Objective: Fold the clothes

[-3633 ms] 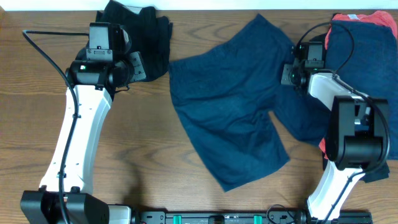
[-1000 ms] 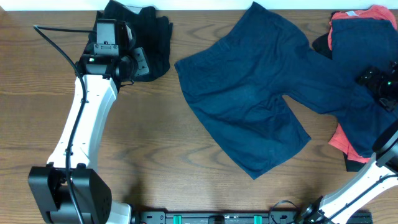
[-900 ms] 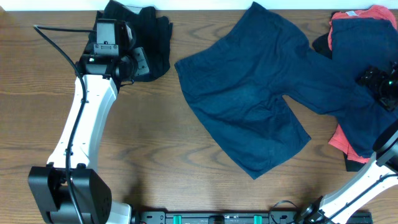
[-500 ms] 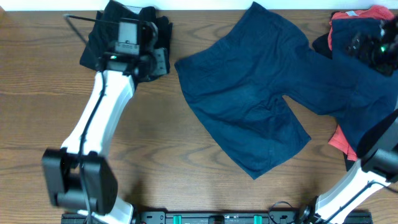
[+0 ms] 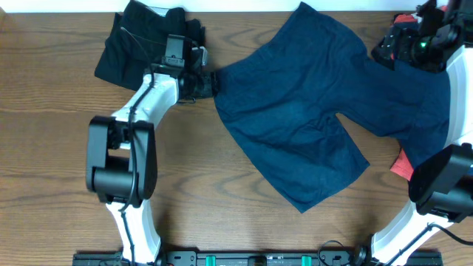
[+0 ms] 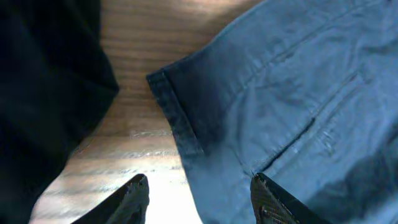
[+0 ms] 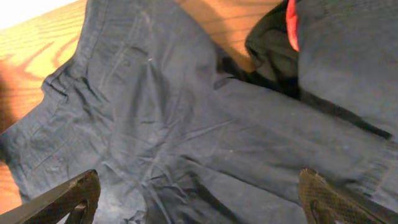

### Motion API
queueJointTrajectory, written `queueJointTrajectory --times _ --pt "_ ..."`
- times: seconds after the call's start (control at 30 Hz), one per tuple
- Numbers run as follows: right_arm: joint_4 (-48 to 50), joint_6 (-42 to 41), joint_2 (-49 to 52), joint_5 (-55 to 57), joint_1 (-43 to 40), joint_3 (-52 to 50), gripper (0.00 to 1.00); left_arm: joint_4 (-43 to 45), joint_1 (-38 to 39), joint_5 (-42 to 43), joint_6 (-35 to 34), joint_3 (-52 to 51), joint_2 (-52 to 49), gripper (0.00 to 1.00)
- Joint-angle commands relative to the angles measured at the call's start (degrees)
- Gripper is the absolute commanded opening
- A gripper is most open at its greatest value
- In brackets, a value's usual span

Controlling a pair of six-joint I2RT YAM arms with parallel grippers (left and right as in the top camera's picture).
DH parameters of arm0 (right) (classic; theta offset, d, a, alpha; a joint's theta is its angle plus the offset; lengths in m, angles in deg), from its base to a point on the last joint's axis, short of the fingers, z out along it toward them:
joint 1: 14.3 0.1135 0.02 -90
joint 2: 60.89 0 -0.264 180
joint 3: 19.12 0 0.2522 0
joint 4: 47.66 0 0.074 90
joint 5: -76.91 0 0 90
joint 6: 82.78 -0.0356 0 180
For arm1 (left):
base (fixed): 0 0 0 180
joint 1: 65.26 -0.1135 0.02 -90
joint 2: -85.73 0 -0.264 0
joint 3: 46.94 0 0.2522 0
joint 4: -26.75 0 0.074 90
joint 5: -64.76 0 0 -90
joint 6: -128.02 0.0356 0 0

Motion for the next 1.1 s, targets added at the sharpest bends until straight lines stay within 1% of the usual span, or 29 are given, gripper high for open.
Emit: queueJointTrajectory --times 0.0,0.33,0.37,0.4,0.47,0.57,0.67,0.9,1.07 --pt "-0.24 0.92 -0.28 0.68 1.09 0.39 0.99 1.79 0.11 2.12 -3.50 -0.44 -2.49 0.55" --pt "-1.07 0.92 -0.28 0.81 2.01 0.39 0.99 5.53 1.53 2.43 -7.32 -0.44 -7.08 0.55" --pt "-1.31 0.94 -0.28 0.81 2.01 0.39 0.99 5.92 1.53 2.43 -8.07 -0.44 -7.72 0.50" --pt "-1.46 0.94 -0.28 0.81 2.01 0.39 0.99 5.99 1.53 2.43 -8.98 -0.44 -8.00 0.43" --pt "-1.64 0.92 -0.28 0.79 2.08 0.39 0.99 5.84 1.53 2.43 -9.99 -0.44 -8.41 0.06" --pt "-2.21 0.92 -0.28 0.79 2.12 0.39 0.99 3.76 1.16 2.49 -10.29 -0.42 -7.78 0.06" --pt "-3.13 0.92 -0.26 0.79 2.23 0.39 0.99 -0.63 0.50 2.36 -10.29 -0.42 -5.25 0.06" --pt "-3.48 0.92 -0.26 0.79 4.09 0.39 0.99 -18.88 -1.84 -6.71 -15.96 -0.44 8.20 0.06" --pt "-3.87 0.90 -0.02 0.76 6.82 0.37 0.99 -31.39 -1.86 -12.48 -16.57 -0.44 17.31 0.06"
